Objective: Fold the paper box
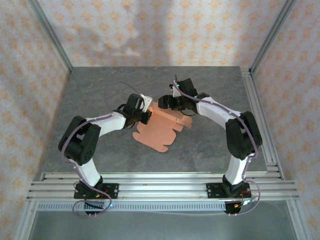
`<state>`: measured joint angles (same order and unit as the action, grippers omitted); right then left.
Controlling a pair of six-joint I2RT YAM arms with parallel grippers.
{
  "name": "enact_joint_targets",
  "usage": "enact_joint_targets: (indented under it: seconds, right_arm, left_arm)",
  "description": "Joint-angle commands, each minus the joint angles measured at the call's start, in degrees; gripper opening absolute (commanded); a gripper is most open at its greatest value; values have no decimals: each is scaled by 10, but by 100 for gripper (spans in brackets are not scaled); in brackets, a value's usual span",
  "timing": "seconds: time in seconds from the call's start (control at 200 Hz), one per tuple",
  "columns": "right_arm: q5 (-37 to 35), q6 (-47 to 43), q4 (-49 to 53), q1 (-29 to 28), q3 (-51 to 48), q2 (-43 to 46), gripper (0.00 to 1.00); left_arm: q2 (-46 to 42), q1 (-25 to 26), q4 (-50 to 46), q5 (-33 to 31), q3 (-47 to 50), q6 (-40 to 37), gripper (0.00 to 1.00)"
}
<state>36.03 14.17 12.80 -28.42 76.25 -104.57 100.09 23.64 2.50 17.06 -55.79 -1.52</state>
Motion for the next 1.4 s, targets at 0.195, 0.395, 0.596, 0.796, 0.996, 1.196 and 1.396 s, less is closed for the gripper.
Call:
enact_joint_targets:
  seconds: [0.195, 0.395, 0.596, 0.796, 0.996, 1.196, 1.396]
  right_arm:
    - [45, -9, 21, 4, 18, -48, 65]
    - [36, -15, 34, 5, 12, -65, 62]
    - [28, -20, 42, 4, 7, -65, 60]
    - [40, -13, 43, 5, 11, -66, 60]
    - [54, 0, 34, 5, 13, -64, 59]
    - [60, 13, 24, 5, 14, -67, 59]
    - [62, 28, 11, 5, 7, -72, 58]
  left_arm:
    - [27, 1, 20, -4, -6, 13, 8]
    - [34, 0, 41, -4, -1, 28, 16]
    - [33, 1, 60, -10, 4, 41, 25]
    - [45, 2, 87, -10, 6, 59, 21]
    - [52, 1, 95, -10, 14, 63, 9]
    - [52, 0, 102, -15, 23, 59, 17]
    - [46, 0, 141, -12, 50, 69, 22]
